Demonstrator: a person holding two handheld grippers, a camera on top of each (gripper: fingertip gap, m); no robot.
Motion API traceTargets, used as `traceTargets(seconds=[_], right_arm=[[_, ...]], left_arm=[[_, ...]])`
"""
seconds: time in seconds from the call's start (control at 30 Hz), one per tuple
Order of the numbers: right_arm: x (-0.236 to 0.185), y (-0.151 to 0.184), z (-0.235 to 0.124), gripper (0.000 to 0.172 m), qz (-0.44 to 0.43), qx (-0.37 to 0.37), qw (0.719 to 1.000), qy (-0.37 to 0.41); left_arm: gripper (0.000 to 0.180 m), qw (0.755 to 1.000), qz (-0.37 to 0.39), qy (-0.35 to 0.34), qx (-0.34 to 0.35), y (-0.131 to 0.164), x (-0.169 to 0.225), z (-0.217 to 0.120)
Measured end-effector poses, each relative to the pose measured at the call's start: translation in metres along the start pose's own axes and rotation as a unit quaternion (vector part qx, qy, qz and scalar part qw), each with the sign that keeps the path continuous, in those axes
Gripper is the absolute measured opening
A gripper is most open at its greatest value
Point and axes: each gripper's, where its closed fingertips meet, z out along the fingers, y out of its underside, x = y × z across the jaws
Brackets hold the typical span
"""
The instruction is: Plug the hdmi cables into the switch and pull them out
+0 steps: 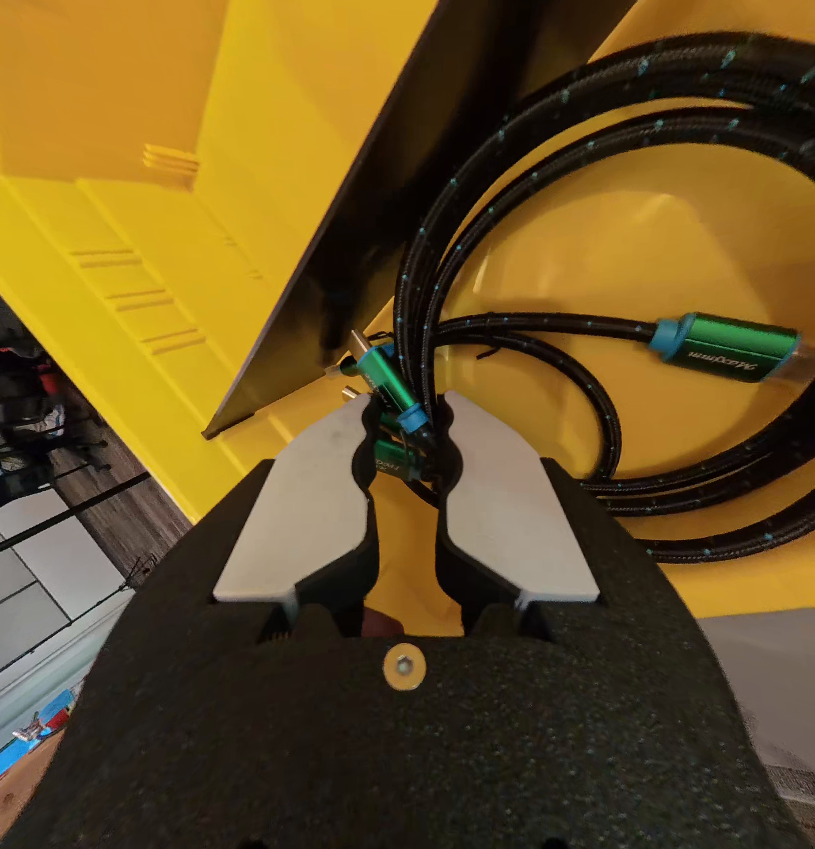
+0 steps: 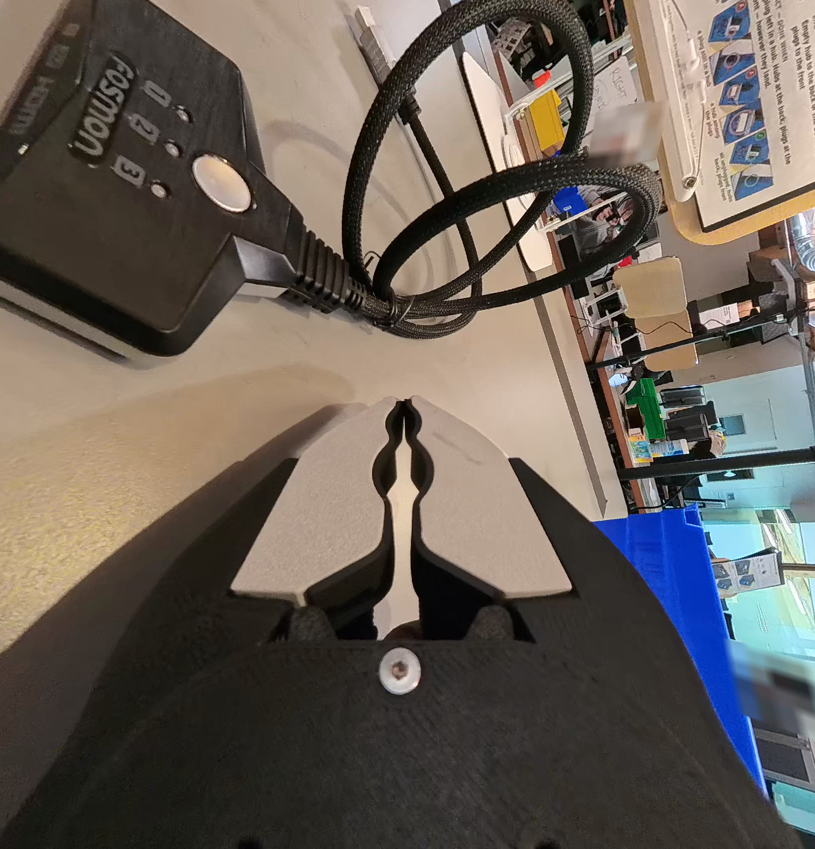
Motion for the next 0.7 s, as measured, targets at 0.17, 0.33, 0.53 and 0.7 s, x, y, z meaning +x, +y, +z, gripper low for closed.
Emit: traceTargets(seconds=[0.17, 0.33, 0.53, 0.7], right_arm=[[0.0, -0.001, 0.0, 0.0, -0.002, 0.002, 1.0, 0.0], [-0.001, -0.002, -0.001, 0.0, -0.007, 0.005, 1.0, 0.004], [-0.002, -0.007, -0.001, 0.0, -0.014, 0.022, 1.0, 0.0], [-0.015, -0.02, -0.004, 0.001, -0.007, 0.045, 0.998, -0.048]], left_arm=[[0.021, 0.997, 0.01, -0.052, 0.048, -0.01, -0.015, -0.029], [0.02, 0.978, 0.018, -0.164, 0.127, -0.03, -0.042, -0.101], [0.02, 0.922, 0.115, -0.192, 0.316, -0.12, 0.007, -0.214], [0.02, 0.869, 0.253, -0.079, 0.417, -0.219, 0.142, -0.236]])
